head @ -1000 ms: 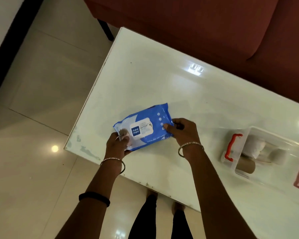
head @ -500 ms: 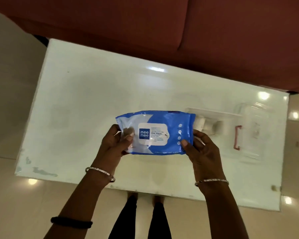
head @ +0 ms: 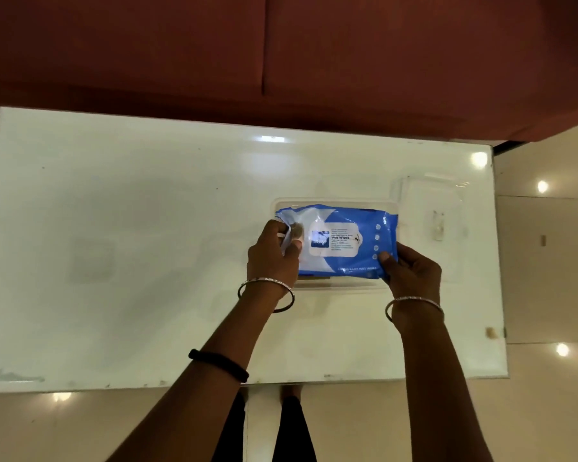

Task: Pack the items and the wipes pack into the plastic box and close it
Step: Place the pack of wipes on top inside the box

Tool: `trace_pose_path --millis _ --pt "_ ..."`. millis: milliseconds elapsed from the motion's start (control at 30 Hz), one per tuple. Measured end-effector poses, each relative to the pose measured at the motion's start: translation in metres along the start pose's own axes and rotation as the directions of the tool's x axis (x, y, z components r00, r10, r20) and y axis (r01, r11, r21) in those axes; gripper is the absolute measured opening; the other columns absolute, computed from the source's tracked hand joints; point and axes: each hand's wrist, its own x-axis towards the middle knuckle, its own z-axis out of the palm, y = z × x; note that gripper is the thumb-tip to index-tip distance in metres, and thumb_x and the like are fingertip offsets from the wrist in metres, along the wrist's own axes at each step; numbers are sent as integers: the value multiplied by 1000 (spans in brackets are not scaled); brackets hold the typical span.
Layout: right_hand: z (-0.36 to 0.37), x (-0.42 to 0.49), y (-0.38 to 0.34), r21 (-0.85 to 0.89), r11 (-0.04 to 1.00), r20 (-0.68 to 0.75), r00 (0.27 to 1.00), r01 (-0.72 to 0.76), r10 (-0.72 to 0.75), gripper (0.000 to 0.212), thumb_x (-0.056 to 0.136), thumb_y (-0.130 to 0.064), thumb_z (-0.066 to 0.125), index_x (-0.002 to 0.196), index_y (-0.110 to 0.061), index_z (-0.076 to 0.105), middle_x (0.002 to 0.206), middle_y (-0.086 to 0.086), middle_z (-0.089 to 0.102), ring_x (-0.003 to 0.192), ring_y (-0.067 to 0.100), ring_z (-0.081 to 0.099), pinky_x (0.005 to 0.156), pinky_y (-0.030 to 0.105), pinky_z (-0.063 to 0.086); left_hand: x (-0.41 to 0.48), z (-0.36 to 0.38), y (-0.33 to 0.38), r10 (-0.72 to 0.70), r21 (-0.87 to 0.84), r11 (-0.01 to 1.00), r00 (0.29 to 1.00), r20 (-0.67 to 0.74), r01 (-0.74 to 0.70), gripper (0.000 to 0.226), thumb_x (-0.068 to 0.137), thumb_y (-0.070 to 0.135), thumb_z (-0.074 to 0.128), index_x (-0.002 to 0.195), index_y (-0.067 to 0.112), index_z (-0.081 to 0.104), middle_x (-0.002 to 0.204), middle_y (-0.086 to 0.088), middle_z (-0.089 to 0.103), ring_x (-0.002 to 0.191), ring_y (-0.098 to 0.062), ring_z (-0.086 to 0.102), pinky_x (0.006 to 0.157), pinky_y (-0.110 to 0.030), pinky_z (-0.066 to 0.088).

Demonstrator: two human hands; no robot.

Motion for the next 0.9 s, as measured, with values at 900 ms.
trace_pose_path --millis 900 --pt "9 24 6 -682 682 186 965 262 -185 30 91 -24 65 117 -9 65 107 7 73 100 24 67 79 21 44 -11 34 8 168 714 700 969 -183 14 23 91 27 59 112 19 65 108 -8 65 95 -27 63 66 -31 48"
